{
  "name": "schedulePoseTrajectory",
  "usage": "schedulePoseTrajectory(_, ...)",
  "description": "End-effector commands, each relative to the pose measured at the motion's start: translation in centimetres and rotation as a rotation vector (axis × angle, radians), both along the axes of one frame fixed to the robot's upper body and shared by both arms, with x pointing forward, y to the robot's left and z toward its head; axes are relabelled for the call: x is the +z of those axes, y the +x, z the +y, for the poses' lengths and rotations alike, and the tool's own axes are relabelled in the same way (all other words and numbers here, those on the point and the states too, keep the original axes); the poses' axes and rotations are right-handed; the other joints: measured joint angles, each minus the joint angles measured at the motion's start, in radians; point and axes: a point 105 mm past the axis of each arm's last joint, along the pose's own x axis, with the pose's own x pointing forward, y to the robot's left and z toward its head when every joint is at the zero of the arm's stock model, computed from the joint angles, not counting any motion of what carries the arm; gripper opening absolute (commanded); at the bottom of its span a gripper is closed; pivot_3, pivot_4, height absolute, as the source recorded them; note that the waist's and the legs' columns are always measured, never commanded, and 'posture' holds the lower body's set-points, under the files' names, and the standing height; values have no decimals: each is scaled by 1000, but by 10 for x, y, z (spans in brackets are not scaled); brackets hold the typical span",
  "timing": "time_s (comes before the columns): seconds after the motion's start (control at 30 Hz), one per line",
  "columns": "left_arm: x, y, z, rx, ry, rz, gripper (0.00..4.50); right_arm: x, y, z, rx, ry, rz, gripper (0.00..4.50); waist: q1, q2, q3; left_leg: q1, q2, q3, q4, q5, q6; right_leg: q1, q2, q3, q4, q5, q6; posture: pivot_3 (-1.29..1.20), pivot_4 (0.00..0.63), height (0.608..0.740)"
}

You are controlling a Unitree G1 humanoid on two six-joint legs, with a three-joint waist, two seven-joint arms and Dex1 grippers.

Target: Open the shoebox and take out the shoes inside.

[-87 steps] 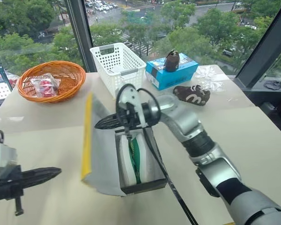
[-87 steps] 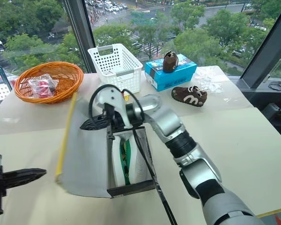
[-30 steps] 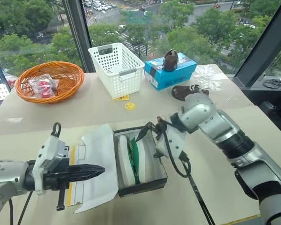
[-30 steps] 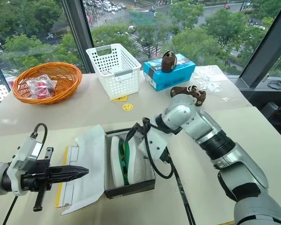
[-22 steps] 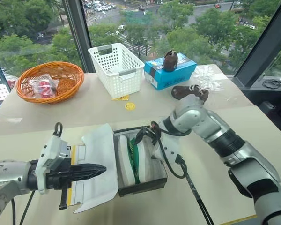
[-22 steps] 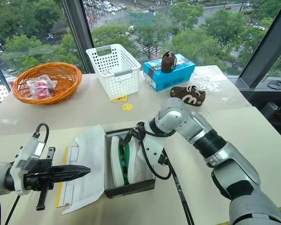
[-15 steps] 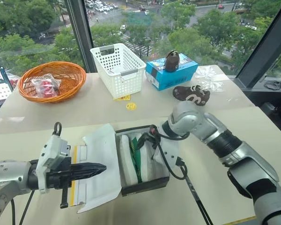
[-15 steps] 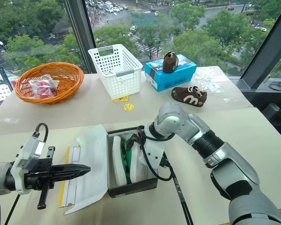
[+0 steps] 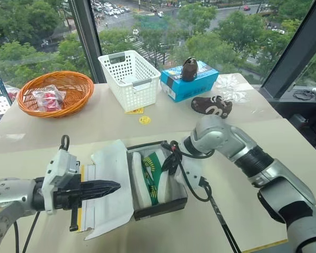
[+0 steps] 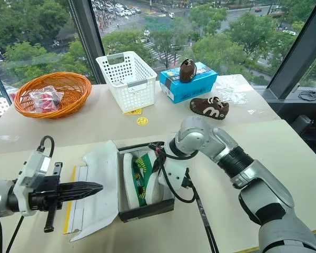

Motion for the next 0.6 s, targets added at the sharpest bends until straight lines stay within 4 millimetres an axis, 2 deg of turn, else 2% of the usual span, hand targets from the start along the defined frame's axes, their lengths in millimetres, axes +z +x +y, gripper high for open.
schedulePoseTrajectory(0.03, 3, 4, 0, -8, 9, -37, 0, 32, 2, 12, -27, 165, -10, 292, 0, 0, 0, 0, 0, 0, 0, 0, 0, 0, 0, 0, 1, -1, -2, 0, 150, 731)
schedulePoseTrajectory(0.13, 3, 5, 0, -9, 11, -38, 0, 48, -1, 14, -37, 237, 3, 292, 5, 0, 1, 0, 0, -1, 0, 0, 0, -1, -1, 0, 6, -5, -9, 0, 150, 731)
schedulePoseTrajectory(0.3, 2, 7, 1, -18, 20, -39, 0, 73, -7, 16, -67, 366, 74, 292, 5, 0, 1, 1, 0, -1, 0, 0, 0, -2, -1, 0, 7, -6, -8, 0, 150, 731)
schedulePoseTrajectory(0.43, 1, 8, 2, -22, 25, -40, 0, 79, -6, 16, -128, 438, 150, 292, 5, 0, 1, 0, 0, -1, 0, -1, 1, -2, -1, 0, 7, -6, -8, 0, 150, 731)
schedulePoseTrajectory(0.6, 1, 10, 3, -24, 30, -43, 0, 75, -6, 13, -222, 497, 261, 292, 6, 0, 1, 0, 0, -1, 0, -1, 2, -2, -1, 0, 7, -6, -8, 0, 150, 731)
